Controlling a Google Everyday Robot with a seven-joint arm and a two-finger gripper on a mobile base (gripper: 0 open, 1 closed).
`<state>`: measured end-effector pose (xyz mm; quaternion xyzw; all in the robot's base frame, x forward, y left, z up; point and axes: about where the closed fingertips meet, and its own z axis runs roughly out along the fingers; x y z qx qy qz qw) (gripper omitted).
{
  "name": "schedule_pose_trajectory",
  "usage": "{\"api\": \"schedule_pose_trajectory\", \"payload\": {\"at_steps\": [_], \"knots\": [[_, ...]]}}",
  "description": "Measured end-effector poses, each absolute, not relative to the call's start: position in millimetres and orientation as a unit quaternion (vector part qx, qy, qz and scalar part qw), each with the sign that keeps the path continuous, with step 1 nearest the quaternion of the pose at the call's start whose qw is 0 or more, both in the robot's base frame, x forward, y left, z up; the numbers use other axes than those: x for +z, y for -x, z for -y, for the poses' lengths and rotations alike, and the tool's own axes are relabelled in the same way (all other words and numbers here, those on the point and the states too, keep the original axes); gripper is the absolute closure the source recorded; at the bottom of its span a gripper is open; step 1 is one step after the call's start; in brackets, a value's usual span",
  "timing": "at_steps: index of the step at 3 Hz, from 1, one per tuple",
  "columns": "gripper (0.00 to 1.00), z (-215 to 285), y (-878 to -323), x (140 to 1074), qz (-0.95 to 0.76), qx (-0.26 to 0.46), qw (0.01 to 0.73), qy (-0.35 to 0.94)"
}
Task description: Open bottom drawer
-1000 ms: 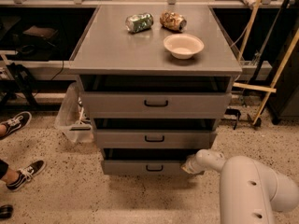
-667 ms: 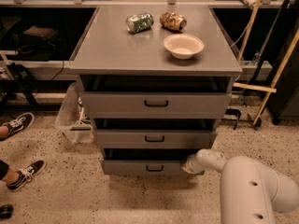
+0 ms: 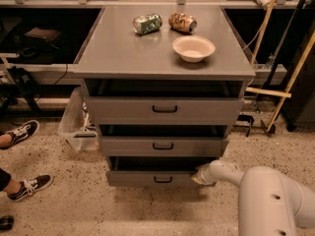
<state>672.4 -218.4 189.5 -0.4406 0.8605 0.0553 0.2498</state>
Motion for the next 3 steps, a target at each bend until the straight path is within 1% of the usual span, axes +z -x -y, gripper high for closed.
{"api": "schedule_pose_trajectory", "payload": {"at_steps": [1, 2, 3], "knots": [[1.00, 219, -673, 190, -0.862, 0.057, 0.246, 0.438], [1.00, 221, -651, 184, -0.857, 0.065, 0.256, 0.443], [1.00, 222, -650, 190, -0.857, 0.065, 0.256, 0.443]]}}
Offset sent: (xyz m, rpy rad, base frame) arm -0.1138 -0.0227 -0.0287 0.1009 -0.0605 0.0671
